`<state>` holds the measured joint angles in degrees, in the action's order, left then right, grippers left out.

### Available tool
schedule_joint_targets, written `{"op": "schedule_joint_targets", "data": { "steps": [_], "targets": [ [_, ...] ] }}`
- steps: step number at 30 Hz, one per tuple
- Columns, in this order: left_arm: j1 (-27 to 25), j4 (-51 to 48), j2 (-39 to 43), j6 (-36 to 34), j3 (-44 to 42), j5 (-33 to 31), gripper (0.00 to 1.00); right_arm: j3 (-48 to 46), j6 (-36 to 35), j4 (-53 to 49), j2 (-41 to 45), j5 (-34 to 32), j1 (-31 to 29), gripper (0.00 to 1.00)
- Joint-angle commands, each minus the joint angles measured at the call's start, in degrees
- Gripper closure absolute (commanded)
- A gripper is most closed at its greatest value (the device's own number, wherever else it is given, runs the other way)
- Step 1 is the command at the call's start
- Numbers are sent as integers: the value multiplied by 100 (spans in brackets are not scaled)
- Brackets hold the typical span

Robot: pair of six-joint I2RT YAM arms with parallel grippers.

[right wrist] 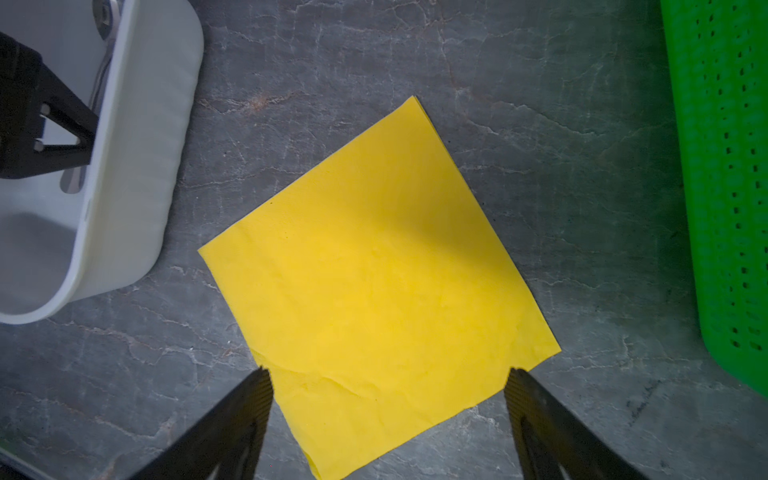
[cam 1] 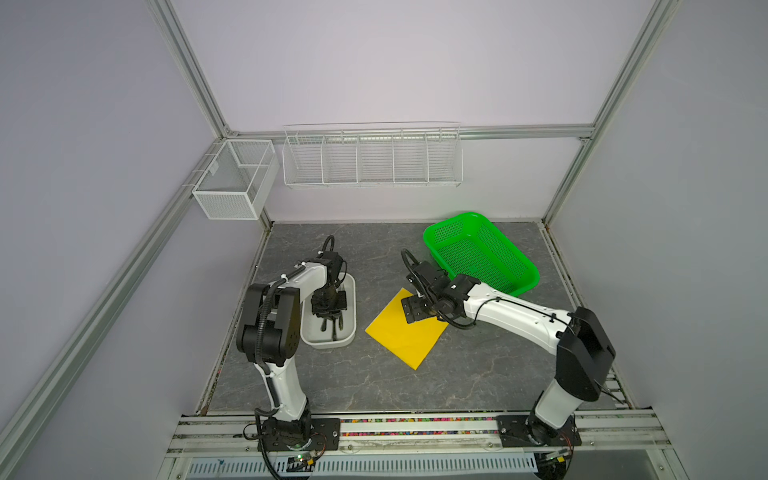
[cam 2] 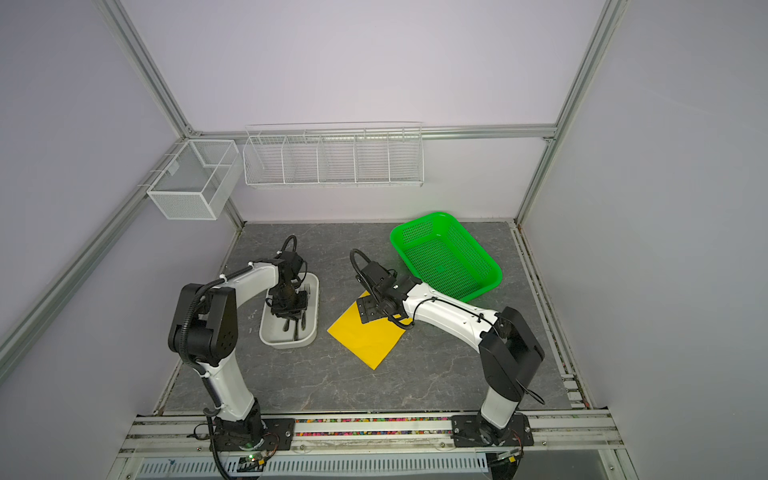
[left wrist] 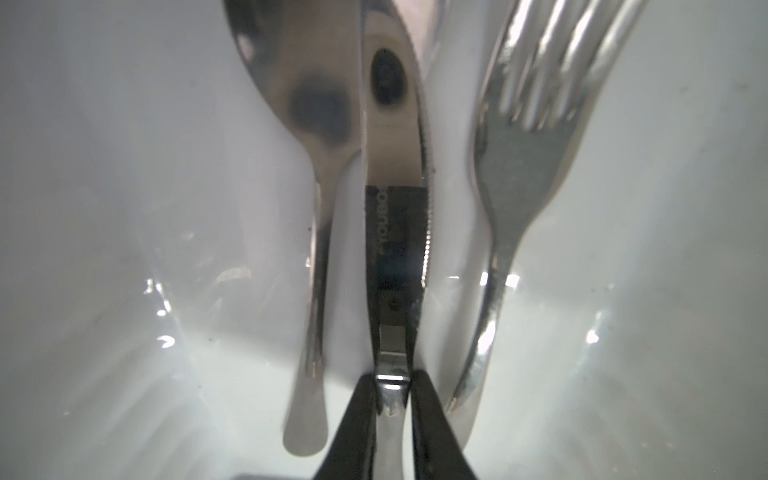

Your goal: Place the utensils on the paper napkin and roll it up

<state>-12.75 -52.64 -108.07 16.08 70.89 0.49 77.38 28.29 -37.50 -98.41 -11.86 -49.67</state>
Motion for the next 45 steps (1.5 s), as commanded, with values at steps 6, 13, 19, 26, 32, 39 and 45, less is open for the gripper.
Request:
{"op": "schedule_joint_targets", "data": {
  "steps": [6,13,19,26,32,39,45],
  "targets": [
    [15,-62,-236,-69,-164,-29,94,76,32,-303,-26,-265,-47,8],
    [2,-253,306,-86,-100,-113,99,118,19,-319,32,-421,-58,8],
    [1,-364,807,-94,-158,-184,99,172,26,-310,15,-406,-56,8],
    [1,-439,1108,-116,-190,-113,100,204,45,-305,7,-397,-53,7],
    [1,-390,1066,-29,-147,-137,95,178,78,-289,41,-344,-52,7],
    [90,-260,482,-96,141,-265,76,150,80,-288,67,-326,-52,7],
    [266,-69,-38,-149,496,-84,73,92,96,-298,102,-362,-52,7]
  ]
}}
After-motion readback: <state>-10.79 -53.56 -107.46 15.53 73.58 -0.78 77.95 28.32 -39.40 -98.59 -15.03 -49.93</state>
